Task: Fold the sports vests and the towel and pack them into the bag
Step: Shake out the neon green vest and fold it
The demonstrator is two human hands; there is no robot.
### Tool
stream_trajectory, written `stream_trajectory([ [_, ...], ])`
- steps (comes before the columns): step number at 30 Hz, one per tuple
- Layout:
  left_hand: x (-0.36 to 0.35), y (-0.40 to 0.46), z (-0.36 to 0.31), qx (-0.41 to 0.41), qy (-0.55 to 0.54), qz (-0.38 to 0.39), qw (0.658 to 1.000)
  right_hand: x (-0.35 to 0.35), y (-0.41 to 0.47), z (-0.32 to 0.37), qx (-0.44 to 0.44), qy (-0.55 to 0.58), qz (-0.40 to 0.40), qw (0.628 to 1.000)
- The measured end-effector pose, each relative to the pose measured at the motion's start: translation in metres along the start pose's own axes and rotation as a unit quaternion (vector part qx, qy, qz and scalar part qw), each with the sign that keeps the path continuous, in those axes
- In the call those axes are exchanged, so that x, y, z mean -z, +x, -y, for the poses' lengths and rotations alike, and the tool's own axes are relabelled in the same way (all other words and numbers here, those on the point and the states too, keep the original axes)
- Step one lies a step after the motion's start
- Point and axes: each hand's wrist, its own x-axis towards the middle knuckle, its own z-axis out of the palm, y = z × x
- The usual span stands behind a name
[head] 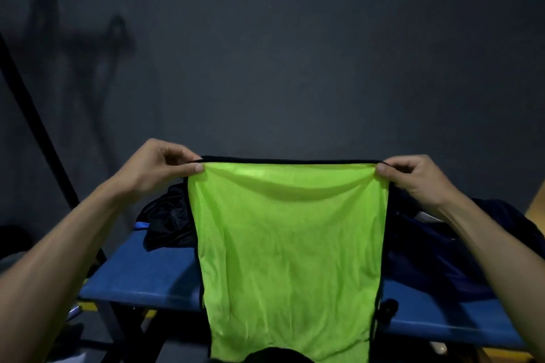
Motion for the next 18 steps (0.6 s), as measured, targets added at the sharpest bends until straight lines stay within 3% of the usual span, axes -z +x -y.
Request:
stream_trajectory([
  [6, -0.008, -0.001, 0.004, -0.032, 0.103, -0.069, 0.992, 0.014, -0.002, 0.012, 0.026, -0.044, -0.025, 0.998],
  [10, -0.016, 0.002, 0.000, -0.034, 0.083, -0.094, 0.991, 0.015, -0.004, 0.012, 0.026, -0.063, -0.050, 0.996],
  [18, -0.007, 0.009, -0.015, 0.013, 0.049, -0.016, 0.999, 0.027, -0.009, 0.020, 0.020, -0.094, -0.017, 0.995],
])
